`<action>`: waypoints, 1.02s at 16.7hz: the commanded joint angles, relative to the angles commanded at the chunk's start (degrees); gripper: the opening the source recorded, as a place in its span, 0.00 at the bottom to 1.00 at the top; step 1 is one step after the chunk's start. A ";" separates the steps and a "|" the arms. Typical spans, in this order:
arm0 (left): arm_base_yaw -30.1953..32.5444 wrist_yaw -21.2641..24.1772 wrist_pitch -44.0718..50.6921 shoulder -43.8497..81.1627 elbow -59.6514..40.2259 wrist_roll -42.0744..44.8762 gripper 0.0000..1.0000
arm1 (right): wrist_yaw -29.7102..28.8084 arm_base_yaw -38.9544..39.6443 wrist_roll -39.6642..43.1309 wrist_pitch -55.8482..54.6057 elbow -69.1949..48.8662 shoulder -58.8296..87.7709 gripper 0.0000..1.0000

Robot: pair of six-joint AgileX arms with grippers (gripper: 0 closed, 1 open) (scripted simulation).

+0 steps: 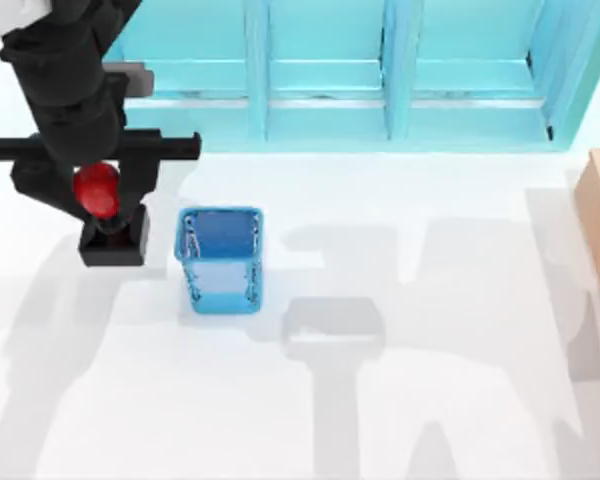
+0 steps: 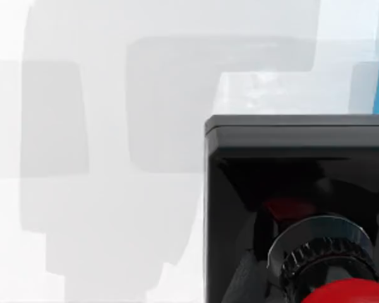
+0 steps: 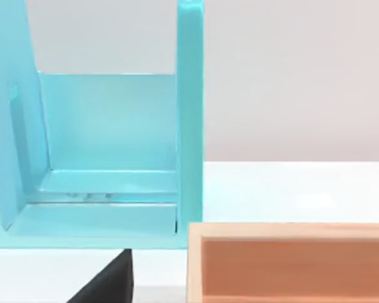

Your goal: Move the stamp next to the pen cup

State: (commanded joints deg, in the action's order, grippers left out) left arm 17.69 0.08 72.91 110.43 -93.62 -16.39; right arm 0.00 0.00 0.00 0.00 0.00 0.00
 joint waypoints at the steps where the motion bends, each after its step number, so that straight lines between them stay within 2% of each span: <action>1: 0.04 0.02 -0.59 0.08 0.63 -0.01 0.00 | 0.00 0.00 0.00 0.00 0.00 0.00 1.00; 8: 0.22 0.03 -2.67 0.39 2.56 -0.05 0.00 | 0.00 0.00 0.00 0.00 0.00 0.00 1.00; 17: 0.22 0.03 -2.67 0.39 2.56 -0.05 0.68 | 0.00 0.00 0.00 0.00 0.00 0.00 1.00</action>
State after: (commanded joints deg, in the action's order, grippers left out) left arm 17.91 0.11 70.24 110.81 -91.06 -16.44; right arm 0.00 0.00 0.00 0.00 0.00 0.00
